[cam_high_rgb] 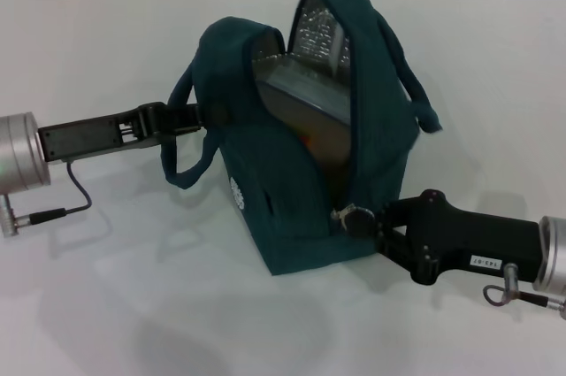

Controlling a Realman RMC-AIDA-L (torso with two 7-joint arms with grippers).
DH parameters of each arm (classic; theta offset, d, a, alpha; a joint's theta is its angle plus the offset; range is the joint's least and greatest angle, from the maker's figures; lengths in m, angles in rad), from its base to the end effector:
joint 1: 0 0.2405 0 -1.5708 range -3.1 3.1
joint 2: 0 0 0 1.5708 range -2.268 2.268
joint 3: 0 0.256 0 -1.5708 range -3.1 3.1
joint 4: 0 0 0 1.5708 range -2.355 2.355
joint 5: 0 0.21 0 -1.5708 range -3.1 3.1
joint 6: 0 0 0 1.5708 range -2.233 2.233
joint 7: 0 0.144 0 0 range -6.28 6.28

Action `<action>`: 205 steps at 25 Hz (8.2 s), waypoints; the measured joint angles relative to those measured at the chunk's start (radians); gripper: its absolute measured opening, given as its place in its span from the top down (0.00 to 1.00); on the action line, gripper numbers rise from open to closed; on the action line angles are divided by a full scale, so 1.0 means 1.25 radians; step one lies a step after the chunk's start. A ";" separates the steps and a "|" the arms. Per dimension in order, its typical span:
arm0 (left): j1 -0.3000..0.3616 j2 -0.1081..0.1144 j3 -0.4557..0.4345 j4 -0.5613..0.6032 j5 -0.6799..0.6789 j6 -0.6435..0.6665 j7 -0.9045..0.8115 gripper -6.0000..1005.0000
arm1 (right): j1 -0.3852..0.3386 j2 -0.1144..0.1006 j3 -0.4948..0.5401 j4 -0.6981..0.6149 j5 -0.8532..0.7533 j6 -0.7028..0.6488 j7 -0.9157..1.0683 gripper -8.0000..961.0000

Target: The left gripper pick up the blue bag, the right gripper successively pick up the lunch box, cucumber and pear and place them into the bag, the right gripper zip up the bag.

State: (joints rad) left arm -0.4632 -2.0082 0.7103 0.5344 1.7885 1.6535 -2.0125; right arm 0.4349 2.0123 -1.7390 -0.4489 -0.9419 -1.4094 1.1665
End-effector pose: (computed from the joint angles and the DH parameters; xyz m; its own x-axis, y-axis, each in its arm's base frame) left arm -0.2760 0.3107 0.0214 0.2026 0.8005 0.5640 0.8183 -0.4548 0.3516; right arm 0.2318 0.2783 -0.0723 0.6689 -0.3611 -0.6498 -0.4082 -0.9089 0.0848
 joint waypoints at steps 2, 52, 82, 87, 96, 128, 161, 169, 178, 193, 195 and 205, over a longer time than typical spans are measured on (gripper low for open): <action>0.000 -0.001 0.000 0.000 0.000 0.000 0.000 0.93 | 0.007 -0.003 0.000 0.005 -0.015 0.006 0.019 0.96; -0.004 0.001 0.000 -0.004 0.000 -0.011 -0.001 0.93 | 0.035 -0.010 0.058 -0.021 -0.174 0.029 0.085 0.89; -0.002 -0.001 0.000 -0.004 0.000 -0.013 0.004 0.93 | 0.056 0.013 0.047 -0.017 -0.174 0.132 0.069 0.51; 0.000 -0.002 0.000 -0.004 0.000 -0.013 0.008 0.93 | 0.067 0.013 0.043 -0.018 -0.174 0.132 0.073 0.75; 0.002 -0.007 0.000 -0.004 0.001 -0.012 0.009 0.93 | 0.086 0.013 0.027 -0.014 -0.173 0.133 0.077 0.83; 0.012 -0.008 0.000 -0.004 0.000 -0.005 0.009 0.93 | 0.045 0.006 0.021 -0.023 -0.153 0.133 0.072 0.98; 0.012 -0.010 0.000 0.001 0.001 -0.005 0.010 0.89 | 0.015 -0.007 0.193 -0.002 -0.212 -0.051 0.054 0.98; 0.013 -0.010 0.000 -0.001 0.001 -0.006 0.010 0.87 | 0.044 -0.014 0.190 -0.008 -0.279 -0.066 0.134 0.99; 0.015 -0.010 0.000 -0.001 0.002 -0.006 0.013 0.85 | 0.023 -0.005 0.225 -0.063 -0.282 -0.068 0.100 0.99; 0.041 -0.008 -0.001 -0.002 -0.054 0.072 0.189 0.82 | 0.046 0.007 0.225 -0.092 -0.269 -0.076 0.062 0.98; 0.055 -0.006 -0.001 -0.004 -0.070 0.073 0.235 0.82 | 0.047 0.008 0.225 -0.092 -0.269 -0.088 0.061 0.98; 0.154 -0.033 0.007 -0.025 -0.064 0.133 0.460 0.60 | 0.053 0.009 0.225 -0.096 -0.249 -0.129 0.064 0.98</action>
State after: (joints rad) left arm -0.2709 -2.0492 0.7188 0.5035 1.7083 1.8196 -1.4372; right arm 0.5009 2.0233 -1.4574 -0.5684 -1.2538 -1.5707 1.2461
